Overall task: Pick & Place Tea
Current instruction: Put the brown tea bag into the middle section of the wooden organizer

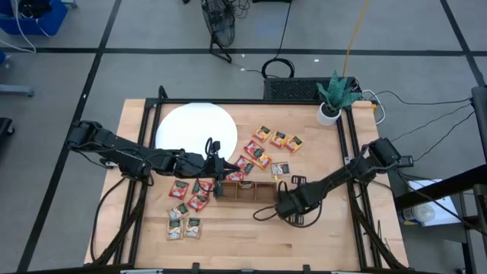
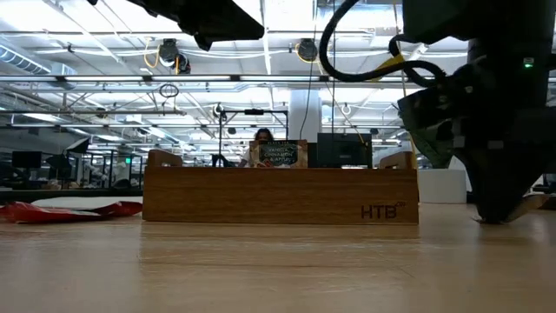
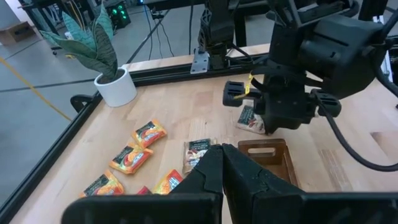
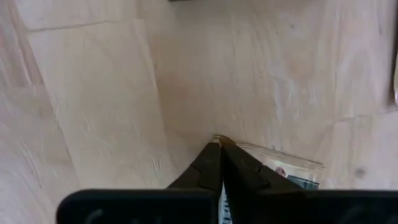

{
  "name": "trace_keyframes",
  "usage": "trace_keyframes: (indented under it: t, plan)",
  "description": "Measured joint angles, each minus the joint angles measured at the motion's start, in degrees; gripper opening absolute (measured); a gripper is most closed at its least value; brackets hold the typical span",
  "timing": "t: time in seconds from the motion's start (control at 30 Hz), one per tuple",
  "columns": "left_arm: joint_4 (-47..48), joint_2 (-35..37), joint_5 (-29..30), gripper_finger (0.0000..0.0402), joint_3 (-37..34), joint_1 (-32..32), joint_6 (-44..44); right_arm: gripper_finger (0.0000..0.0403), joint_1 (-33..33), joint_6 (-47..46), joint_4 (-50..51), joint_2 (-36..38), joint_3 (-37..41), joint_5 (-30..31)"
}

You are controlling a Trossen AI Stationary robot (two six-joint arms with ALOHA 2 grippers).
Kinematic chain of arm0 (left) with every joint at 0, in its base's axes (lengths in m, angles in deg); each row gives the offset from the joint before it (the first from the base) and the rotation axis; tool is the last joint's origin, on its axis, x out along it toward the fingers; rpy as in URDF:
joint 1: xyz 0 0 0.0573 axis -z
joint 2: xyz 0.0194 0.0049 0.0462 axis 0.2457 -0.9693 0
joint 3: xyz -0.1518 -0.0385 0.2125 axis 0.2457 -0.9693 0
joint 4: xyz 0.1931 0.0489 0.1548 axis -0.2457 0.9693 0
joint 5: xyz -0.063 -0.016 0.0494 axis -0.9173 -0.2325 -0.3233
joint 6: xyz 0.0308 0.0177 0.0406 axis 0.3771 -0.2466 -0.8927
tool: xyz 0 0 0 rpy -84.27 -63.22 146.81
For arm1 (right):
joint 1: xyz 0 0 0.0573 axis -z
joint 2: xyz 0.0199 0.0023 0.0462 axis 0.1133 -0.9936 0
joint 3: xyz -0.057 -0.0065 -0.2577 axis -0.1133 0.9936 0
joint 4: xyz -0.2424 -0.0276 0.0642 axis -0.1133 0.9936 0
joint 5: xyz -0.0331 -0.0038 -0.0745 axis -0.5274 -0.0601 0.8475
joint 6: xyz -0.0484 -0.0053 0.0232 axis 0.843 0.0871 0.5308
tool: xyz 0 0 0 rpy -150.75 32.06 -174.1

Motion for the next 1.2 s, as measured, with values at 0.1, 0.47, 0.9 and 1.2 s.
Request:
trace_keyframes:
  t: [0.1,0.47,0.9,1.2]
  plan:
    - [-0.02,0.0,0.0,0.0017,0.0,0.0,0.02,0.0001,-1.3,0.27,1.97,0.79,-1.2,2.86]
    - [-0.13,-0.01,0.0,0.0017,-0.02,-0.11,0.16,0.0,-7.8,0.08,13.75,6.21,-9.47,27.0]
    - [-11.87,-10.92,-7.42,0.0042,-0.07,-6.69,24.97,0.0,-10.24,33.47,3.98,1.66,-8.74,68.58]
    - [-29.7,-20.1,-16.97,0.0175,2.45,-10.77,28.38,0.0,-6.59,63.88,-24.93,1.47,-5.48,72.83]
